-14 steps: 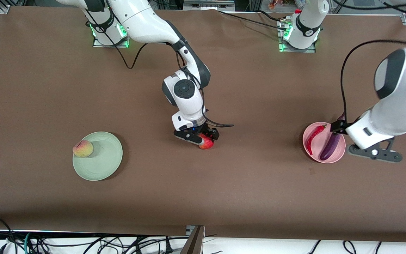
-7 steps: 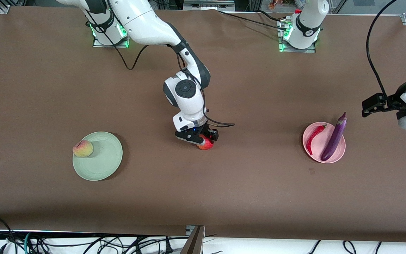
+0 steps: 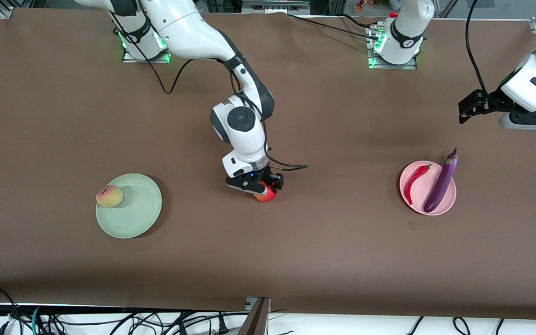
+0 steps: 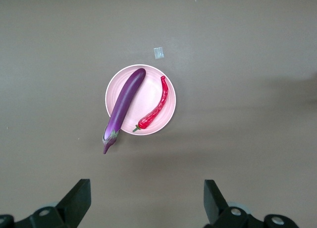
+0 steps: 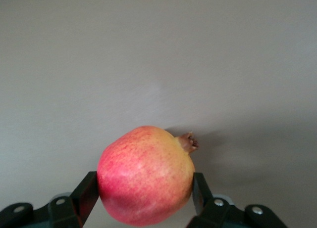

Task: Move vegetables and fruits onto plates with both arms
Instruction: 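Lower the pomegranate onto the green plate and open the right gripper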

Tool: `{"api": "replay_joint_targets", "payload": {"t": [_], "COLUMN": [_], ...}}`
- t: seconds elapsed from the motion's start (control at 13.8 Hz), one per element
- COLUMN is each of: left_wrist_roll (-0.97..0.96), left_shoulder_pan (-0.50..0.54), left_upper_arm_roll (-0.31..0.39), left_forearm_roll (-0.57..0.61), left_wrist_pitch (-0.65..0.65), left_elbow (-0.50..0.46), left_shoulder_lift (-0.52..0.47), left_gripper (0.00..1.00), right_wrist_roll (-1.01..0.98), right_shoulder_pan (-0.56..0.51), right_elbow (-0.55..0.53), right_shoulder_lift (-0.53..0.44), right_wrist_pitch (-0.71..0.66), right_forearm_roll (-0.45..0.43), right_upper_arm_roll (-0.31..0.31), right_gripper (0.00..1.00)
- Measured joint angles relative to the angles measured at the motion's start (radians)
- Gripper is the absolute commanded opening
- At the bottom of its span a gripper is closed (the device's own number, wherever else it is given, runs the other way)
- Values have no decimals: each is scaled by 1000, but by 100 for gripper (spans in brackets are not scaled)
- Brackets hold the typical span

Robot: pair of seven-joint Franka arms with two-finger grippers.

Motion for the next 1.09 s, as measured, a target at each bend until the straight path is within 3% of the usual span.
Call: {"api": "replay_joint_targets", "payload": {"t": [0.36,0.65,1.09], "left_wrist_roll": [0,0,0], "left_shoulder_pan": [-8,-7,-9], "left_upper_arm_roll": [1,3,2], "left_forearm_roll": [0,0,0], "left_wrist_pitch": [6,6,6], "left_elbow": [2,7,11], "left_shoulder_lift": [6,10,13], "left_gripper": [100,100,100], "right_wrist_roll": [-347,-660,-946], "right_shoulder_pan": [-189,-350,-523], "right_elbow": [4,2,-66], "right_shoulder_lift": [-125,-164,-143], "right_wrist_pitch": [-307,-472,-536], "right_forearm_roll": [9,41,41], "right_upper_arm_roll": [-12,-14,-19], "right_gripper": [39,39,39]}}
